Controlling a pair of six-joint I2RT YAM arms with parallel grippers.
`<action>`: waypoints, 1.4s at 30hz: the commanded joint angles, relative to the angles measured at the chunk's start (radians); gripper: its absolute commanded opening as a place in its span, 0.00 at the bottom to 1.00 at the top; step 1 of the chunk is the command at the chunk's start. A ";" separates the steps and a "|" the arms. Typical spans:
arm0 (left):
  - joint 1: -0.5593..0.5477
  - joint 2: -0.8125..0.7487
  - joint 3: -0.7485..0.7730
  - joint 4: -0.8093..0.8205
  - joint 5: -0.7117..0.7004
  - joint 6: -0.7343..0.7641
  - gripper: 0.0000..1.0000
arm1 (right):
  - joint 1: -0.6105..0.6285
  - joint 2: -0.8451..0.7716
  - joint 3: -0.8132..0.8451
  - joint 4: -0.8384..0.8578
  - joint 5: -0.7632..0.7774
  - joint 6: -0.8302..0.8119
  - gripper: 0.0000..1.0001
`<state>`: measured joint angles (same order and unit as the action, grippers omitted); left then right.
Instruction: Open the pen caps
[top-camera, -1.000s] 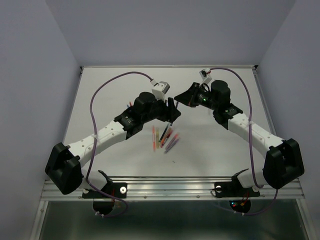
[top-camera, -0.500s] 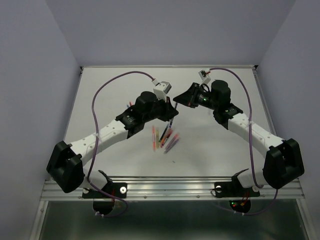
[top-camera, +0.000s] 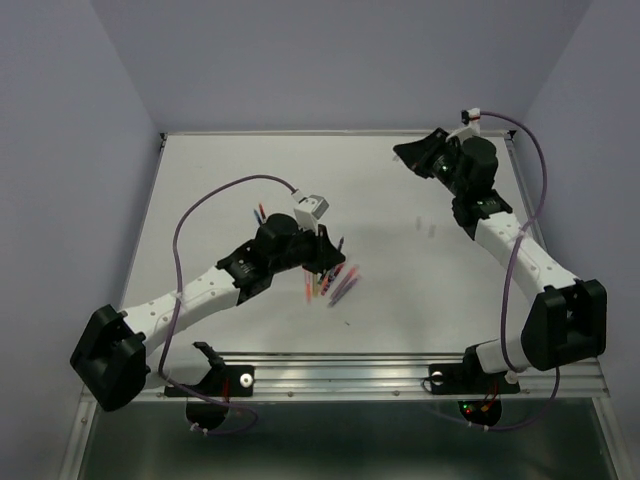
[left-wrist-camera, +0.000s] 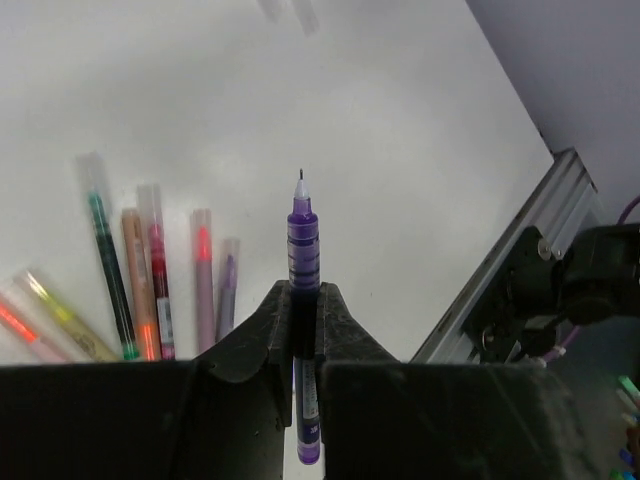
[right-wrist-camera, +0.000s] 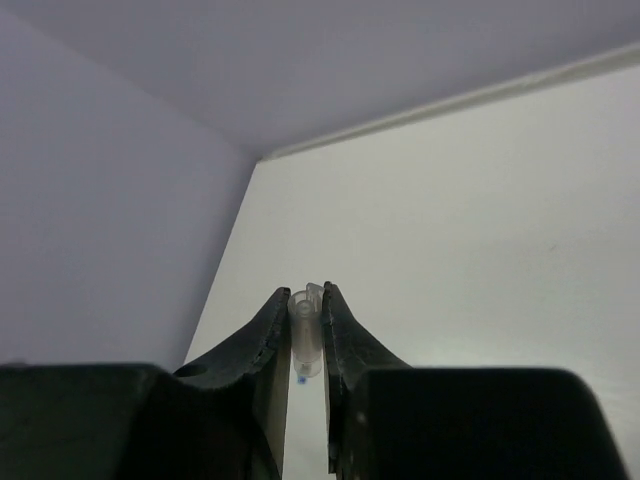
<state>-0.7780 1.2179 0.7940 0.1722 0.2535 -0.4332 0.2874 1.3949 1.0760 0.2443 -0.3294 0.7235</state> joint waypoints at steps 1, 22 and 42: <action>-0.009 -0.081 -0.081 0.012 0.038 -0.048 0.00 | -0.077 0.009 0.074 0.085 0.150 -0.027 0.01; 0.408 0.126 0.108 -0.398 -0.382 -0.222 0.00 | -0.111 0.171 -0.093 -0.405 0.481 -0.295 0.06; 0.588 0.411 0.191 -0.333 -0.398 -0.225 0.00 | -0.111 0.282 -0.071 -0.422 0.550 -0.283 0.27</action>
<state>-0.1955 1.5993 0.9207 -0.1963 -0.1249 -0.6540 0.1768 1.6783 0.9699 -0.1799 0.1886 0.4419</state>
